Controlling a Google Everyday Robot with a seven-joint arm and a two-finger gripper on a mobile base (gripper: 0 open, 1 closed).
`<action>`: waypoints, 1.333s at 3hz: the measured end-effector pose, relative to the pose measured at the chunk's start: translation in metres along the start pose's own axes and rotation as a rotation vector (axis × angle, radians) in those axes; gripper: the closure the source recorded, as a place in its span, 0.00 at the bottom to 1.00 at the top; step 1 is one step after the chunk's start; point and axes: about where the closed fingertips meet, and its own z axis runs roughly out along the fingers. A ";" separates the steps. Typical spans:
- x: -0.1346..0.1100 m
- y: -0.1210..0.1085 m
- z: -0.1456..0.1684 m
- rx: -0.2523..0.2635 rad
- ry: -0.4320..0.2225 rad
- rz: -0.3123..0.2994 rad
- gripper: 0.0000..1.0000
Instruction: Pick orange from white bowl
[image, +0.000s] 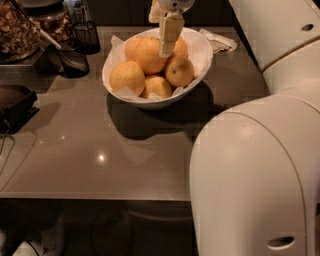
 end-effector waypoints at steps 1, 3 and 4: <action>0.000 0.000 0.000 0.000 0.000 0.000 0.32; 0.000 0.000 0.000 0.000 0.000 0.000 0.08; 0.000 0.000 0.000 0.000 0.000 0.000 0.00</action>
Offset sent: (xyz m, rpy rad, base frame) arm -0.0486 0.0051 -0.0730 -0.1290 0.3489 0.0455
